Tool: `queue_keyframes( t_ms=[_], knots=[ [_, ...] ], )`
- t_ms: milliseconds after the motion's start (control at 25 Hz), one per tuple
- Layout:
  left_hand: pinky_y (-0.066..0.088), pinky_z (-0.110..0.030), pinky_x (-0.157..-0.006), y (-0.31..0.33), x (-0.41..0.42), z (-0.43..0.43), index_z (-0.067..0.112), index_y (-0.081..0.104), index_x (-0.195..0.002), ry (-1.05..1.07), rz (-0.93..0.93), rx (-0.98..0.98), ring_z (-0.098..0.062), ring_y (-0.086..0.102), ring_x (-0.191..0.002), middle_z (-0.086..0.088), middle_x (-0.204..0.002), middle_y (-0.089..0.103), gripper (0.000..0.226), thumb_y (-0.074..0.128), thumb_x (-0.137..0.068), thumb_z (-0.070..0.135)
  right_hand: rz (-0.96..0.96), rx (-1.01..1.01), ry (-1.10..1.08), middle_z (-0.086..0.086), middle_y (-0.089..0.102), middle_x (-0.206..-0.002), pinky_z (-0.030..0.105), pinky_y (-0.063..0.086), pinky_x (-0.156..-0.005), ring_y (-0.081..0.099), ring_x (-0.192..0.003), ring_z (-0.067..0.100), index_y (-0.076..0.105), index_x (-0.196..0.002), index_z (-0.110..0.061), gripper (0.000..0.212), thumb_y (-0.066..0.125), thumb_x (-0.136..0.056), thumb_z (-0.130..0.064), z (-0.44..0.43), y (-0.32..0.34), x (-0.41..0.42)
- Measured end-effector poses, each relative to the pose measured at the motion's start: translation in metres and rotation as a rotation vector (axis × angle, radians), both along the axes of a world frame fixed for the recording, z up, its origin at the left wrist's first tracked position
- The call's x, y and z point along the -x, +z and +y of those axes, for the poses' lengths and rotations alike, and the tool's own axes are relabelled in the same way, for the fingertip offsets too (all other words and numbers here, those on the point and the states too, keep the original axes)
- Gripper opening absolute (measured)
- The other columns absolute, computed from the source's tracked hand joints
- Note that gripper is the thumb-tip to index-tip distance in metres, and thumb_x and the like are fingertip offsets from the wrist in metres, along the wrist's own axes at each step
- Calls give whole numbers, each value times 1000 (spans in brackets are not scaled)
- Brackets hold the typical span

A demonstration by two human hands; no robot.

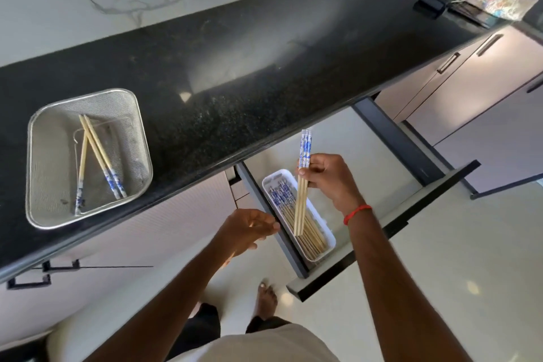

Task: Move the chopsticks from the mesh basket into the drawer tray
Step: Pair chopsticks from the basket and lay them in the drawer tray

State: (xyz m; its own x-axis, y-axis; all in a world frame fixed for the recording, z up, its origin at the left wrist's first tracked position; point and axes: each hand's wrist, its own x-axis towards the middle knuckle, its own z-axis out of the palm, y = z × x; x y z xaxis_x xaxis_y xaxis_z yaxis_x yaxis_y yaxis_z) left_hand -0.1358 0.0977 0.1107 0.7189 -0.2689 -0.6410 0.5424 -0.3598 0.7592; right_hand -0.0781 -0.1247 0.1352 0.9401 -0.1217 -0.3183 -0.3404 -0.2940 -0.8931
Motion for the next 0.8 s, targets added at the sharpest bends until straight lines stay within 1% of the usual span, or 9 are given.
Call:
queue_keyframes(
  t_ms=[80,160,280,400,520,600,680,760,800],
  knots=[
    [58,-20,-65,-3,7,6,19,73,-108,-28,18,0,-9,75,-87,1,-99,77,31,77,-83,37,-24,217,67,12,76,-84,43,62,-74,74,-78,24,74,-95,-6,17,76,-78,-7,-17,-20,-15],
    [58,-20,-68,-3,14,14,17,72,-113,-23,26,-13,-11,75,-91,-2,-107,76,34,74,-86,38,-17,340,144,11,76,-81,47,61,-75,74,-77,26,75,-88,-9,15,79,-74,-12,-20,-42,-27],
    [57,-23,-73,-3,21,24,18,71,-112,28,48,-61,-15,74,-95,-4,-110,76,26,69,-91,33,96,459,270,13,75,-77,42,59,-74,72,-77,28,73,-77,-8,12,81,-71,-16,-9,-78,-30],
    [57,-31,-81,-2,24,30,21,71,-103,95,100,-89,-21,72,-99,-4,-108,75,11,67,-94,27,214,533,350,10,68,-68,28,49,-64,70,-77,30,66,-67,-7,15,78,-70,-15,-1,-114,-19],
    [56,-35,-86,-1,26,37,21,71,-104,134,108,-127,-22,72,-100,-5,-110,76,12,66,-95,28,286,581,446,9,55,-62,27,36,-59,62,-70,30,46,-55,-7,28,70,-69,-10,6,-141,-8],
    [57,-34,-85,0,27,43,19,71,-108,154,97,-138,-21,73,-99,-4,-110,76,17,66,-95,29,301,601,482,14,59,-65,25,37,-61,64,-74,32,38,-52,-10,30,62,-69,-4,10,-150,-2],
    [57,-36,-87,0,28,45,20,72,-108,165,92,-134,-20,73,-98,-3,-108,77,18,66,-94,30,280,627,433,18,67,-74,26,40,-64,66,-80,36,37,-52,-12,29,56,-70,2,9,-157,5],
    [57,-38,-89,0,29,43,21,72,-106,160,97,-128,-20,73,-98,-3,-107,77,15,65,-95,29,251,615,377,17,69,-77,28,45,-65,66,-81,37,43,-56,-11,23,55,-70,2,10,-157,12],
    [57,-38,-90,0,28,42,20,72,-106,155,101,-129,-20,73,-98,-3,-107,77,16,65,-95,29,234,606,350,15,70,-78,30,50,-68,66,-82,37,52,-61,-9,15,57,-70,1,11,-156,15]
  ],
)
